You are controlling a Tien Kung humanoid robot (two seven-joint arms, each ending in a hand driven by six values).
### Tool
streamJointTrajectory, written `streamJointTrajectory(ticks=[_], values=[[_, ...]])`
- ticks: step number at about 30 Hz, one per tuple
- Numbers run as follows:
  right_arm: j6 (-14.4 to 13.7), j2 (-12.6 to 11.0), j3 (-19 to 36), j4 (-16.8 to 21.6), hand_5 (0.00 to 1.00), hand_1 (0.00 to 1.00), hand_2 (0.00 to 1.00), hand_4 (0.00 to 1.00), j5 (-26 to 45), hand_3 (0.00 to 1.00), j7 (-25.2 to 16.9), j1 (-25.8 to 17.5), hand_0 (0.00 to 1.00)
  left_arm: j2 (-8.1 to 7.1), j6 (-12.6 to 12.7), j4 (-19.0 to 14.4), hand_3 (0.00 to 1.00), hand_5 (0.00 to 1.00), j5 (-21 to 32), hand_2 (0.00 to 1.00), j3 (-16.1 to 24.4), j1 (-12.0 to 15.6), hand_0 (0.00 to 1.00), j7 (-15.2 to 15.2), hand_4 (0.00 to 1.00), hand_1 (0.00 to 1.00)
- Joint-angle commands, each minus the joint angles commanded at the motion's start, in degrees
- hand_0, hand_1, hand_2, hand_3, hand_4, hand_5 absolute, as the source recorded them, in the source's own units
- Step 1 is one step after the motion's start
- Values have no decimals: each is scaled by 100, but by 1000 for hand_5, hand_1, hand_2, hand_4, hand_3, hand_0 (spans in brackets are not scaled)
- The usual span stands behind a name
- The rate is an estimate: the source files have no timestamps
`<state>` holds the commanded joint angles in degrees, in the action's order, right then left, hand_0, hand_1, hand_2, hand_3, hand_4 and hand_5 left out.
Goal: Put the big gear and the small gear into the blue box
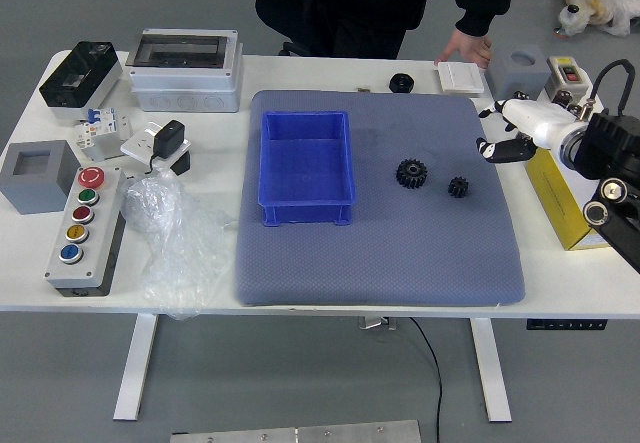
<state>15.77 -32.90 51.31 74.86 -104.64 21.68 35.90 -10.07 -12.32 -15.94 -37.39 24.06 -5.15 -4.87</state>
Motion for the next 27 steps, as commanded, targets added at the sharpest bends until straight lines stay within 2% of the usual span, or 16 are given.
streamJointTrajectory(ticks=[3,4,9,10,27], values=[[-6,52,-33,-68,461,705,867,525,24,868,-4,11,699,0,0,0,785,374,1,831,-6,0,861,0,601,832],[-10,76,-47,-99,435,668,846,535,37,852,-7,15,655,1,0,0,785,374,2,831,-10,0,861,-1,602,832],[-27,222,-139,-310,435,668,846,535,119,852,-20,62,655,4,0,0,785,374,3,831,-25,-4,861,-1,602,832],[-28,248,-159,-352,403,645,843,541,136,831,-22,73,632,4,0,0,785,374,3,831,-26,-6,861,0,601,831],[-144,520,-524,-925,391,635,843,564,492,802,-183,317,625,27,1,3,783,371,14,831,-27,0,861,-2,600,831]])
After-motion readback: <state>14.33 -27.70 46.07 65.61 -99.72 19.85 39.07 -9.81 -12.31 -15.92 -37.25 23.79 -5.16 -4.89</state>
